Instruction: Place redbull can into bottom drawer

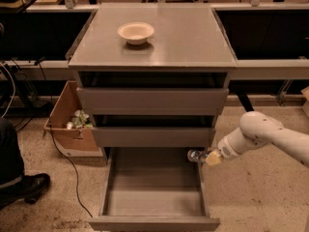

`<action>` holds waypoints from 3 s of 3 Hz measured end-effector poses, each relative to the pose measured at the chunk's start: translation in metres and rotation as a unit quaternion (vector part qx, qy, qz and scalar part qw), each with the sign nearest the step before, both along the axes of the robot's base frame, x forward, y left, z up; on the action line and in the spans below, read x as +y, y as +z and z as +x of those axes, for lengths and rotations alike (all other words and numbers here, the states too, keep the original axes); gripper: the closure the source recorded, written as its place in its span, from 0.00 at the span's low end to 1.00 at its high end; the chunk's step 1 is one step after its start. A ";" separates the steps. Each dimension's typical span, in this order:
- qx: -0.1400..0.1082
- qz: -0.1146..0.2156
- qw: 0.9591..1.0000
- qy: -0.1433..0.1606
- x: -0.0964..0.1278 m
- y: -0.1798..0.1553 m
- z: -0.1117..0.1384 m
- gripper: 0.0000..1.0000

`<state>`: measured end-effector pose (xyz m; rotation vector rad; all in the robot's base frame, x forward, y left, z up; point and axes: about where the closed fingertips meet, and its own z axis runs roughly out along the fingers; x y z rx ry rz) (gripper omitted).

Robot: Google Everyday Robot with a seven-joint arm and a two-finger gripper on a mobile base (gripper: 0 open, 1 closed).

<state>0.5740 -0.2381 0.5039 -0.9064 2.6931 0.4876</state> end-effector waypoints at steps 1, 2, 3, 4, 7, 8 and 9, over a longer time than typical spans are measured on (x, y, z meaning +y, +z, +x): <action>0.004 0.012 1.000 0.012 -0.013 -0.057 0.008 1.00; 0.006 0.011 0.999 0.031 -0.006 -0.107 0.018 1.00; 0.001 -0.015 0.999 0.047 0.020 -0.150 0.031 1.00; 0.001 -0.015 0.999 0.047 0.020 -0.150 0.031 1.00; 0.031 0.057 0.996 0.066 0.105 -0.272 0.033 1.00; 0.025 0.064 0.996 0.060 0.125 -0.306 0.035 1.00; 0.007 0.065 0.996 0.056 0.141 -0.330 0.039 0.84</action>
Offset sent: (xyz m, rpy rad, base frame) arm 0.0365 0.0061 -0.1705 0.0065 -0.0025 0.1132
